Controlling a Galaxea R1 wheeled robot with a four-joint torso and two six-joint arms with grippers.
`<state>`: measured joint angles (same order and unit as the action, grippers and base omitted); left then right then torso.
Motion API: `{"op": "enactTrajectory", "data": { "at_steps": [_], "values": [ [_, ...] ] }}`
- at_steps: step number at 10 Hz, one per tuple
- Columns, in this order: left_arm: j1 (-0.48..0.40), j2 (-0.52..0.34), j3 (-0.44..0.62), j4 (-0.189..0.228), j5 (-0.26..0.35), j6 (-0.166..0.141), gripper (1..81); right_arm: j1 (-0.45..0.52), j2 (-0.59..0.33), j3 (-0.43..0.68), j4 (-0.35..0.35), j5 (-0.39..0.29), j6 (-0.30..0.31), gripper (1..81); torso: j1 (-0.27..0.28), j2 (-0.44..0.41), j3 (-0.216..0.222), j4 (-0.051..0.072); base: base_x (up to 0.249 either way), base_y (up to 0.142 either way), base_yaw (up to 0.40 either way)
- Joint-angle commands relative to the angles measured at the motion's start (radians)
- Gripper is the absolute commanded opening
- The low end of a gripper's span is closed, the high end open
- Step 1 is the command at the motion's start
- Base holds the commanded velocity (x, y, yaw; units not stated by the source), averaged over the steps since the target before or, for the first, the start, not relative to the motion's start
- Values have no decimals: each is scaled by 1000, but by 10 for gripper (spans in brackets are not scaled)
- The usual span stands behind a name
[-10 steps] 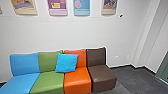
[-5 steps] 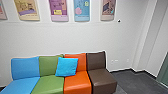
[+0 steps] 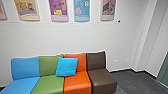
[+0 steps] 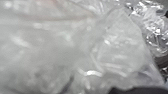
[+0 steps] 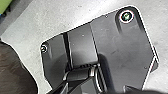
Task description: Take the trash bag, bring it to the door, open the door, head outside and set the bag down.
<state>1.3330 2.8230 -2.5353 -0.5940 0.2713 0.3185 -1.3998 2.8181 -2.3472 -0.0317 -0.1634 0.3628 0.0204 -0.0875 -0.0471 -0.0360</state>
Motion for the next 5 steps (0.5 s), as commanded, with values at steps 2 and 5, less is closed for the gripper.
{"op": "enactTrajectory", "data": {
  "at_steps": [2, 5],
  "values": [
    [-57, 49, -92, 25, 82, 11, 10, 46, 46, -56, -13, -59, -16, 811, 0, 0, 0, 0, 0, 0, 0],
    [-47, 53, -109, 28, 80, 16, 10, 31, 86, -168, -14, -54, -16, 811, 0, 0, 0, 0, 0, 0, 0]
  ]
}}
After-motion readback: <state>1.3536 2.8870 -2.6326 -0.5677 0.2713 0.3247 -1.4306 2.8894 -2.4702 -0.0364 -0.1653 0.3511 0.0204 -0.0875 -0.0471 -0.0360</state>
